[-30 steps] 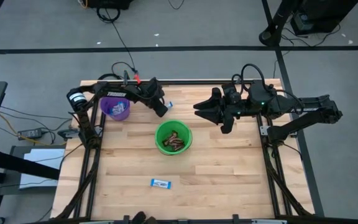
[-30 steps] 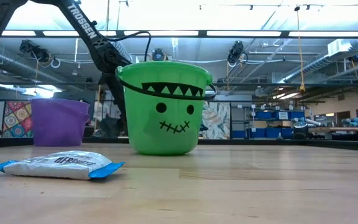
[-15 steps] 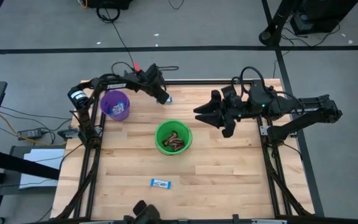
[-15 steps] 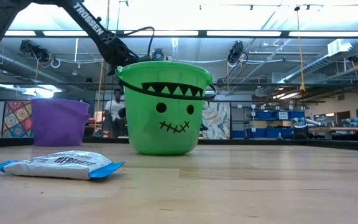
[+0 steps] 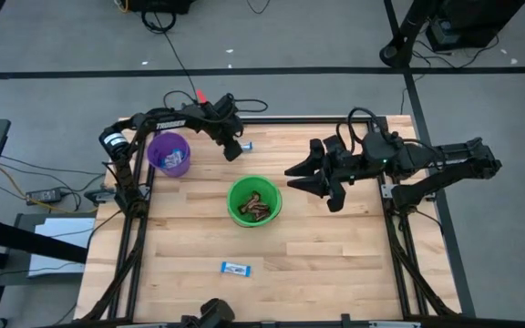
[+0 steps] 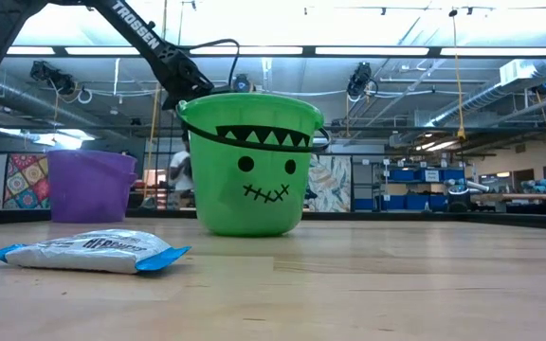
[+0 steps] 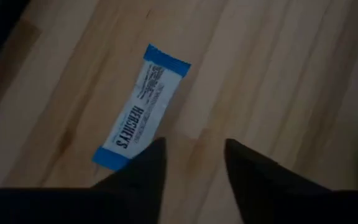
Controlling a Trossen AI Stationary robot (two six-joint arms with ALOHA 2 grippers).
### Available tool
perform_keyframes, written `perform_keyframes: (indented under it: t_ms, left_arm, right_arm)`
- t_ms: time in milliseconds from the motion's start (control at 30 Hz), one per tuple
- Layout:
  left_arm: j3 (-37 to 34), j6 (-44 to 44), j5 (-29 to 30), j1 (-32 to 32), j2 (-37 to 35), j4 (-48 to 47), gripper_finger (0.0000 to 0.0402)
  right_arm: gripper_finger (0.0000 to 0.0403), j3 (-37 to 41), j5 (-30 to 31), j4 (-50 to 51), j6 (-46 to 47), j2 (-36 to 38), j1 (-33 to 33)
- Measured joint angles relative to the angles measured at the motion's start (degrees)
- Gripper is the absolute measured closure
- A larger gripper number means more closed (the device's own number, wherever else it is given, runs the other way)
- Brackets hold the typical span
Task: Sort candy by brand, put in halloween buckets
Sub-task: Put the white chocolate bar into the violet bucket
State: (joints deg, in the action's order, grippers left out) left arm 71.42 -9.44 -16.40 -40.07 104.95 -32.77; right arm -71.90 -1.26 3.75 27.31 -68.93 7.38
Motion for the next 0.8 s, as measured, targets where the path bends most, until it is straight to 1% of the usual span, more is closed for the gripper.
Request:
perform_keyframes:
  t_ms: [67, 233, 300, 367, 500, 633, 800]
  left_arm:
    - [0.02, -3.27, 1.01, 0.23, -0.02, 0.12, 0.0199]
    - [0.04, -8.43, 8.58, 0.58, -0.09, 0.41, 0.0111]
    - [-0.12, -9.43, 10.53, 0.59, -0.09, 1.23, 0.0083]
    - [-0.28, -9.78, 10.75, 0.58, -0.11, 1.67, 0.0063]
    - [-0.3, -9.87, 9.96, 0.58, 0.54, 1.57, 0.0051]
    - [-0.35, -10.0, 8.58, 0.75, 2.42, 1.77, 0.0058]
    - [-0.39, -10.05, 8.46, 0.78, 4.7, 3.33, 0.0068]
  right_arm:
    - [0.0227, 0.0, 0.02, 0.7, 0.06, 0.0, 0.19]
    - [0.0227, 0.0, 0.04, 0.78, 0.96, 0.0, 0.44]
    - [0.0227, 0.0, 0.04, 0.8, 0.98, 0.0, 0.44]
    - [0.0227, 0.0, 0.04, 0.76, 0.98, 0.0, 0.41]
    - [0.0227, 0.0, -0.19, 0.79, 0.99, 0.0, -0.11]
    - [0.0227, 0.0, -0.94, 0.79, 1.06, 0.0, -0.44]
    - [0.0227, 0.0, -1.34, 0.78, 2.05, 0.0, -0.48]
